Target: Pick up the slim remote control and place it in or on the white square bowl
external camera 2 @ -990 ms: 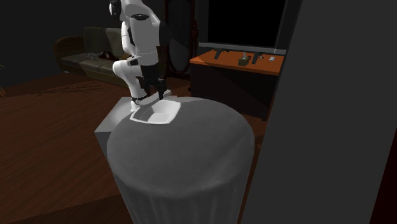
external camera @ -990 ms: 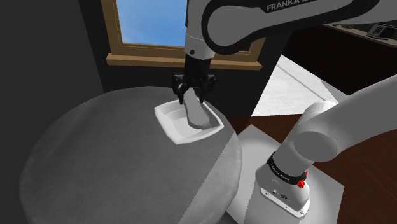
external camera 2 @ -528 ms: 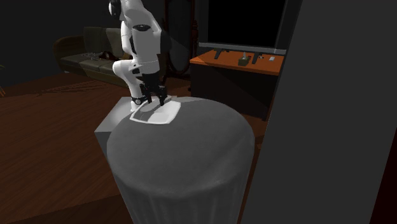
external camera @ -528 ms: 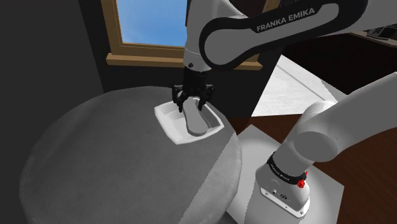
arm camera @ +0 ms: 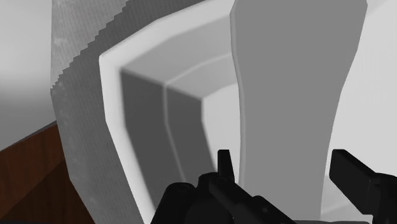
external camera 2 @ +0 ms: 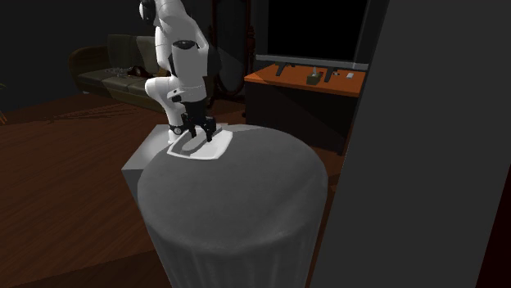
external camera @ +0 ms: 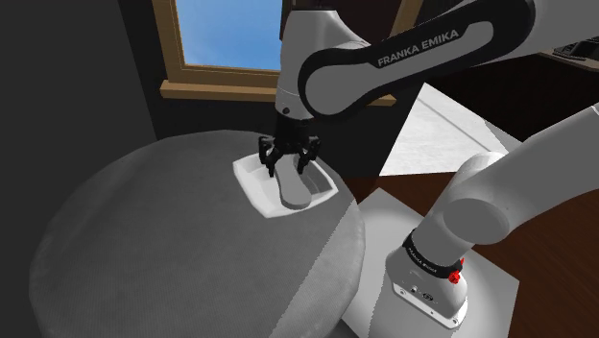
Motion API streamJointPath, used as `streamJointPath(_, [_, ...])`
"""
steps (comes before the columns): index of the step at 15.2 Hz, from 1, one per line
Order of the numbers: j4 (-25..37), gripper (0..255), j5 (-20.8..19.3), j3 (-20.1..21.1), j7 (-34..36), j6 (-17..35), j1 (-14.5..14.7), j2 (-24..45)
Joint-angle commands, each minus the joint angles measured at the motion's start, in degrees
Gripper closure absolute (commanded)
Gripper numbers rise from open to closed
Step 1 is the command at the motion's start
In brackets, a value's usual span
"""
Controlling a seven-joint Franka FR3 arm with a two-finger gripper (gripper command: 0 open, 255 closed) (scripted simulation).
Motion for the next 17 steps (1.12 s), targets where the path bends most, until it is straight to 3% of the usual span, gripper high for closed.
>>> streamJointPath(1, [-0.14,255,-0.01,0.05,0.0,0.15,-0.01,0.19])
streamJointPath(4, [-0.14,255,-0.01,0.04,0.0,0.15,0.0,0.19])
streamJointPath(5, [-0.21,0,0.02,0.01,-0.04,0.1,0.01,0.09])
streamJointPath(10, [-0.14,0,-0.01,0.04,0.0,0.15,0.0,0.19])
streamJointPath(14, [4.6,0,-0.36,-1.54,-0.28,-8.2,0.0,-3.44])
streamJointPath(17, [4.6,0,-0.36,-1.55,-0.27,-8.2,0.01,-3.44])
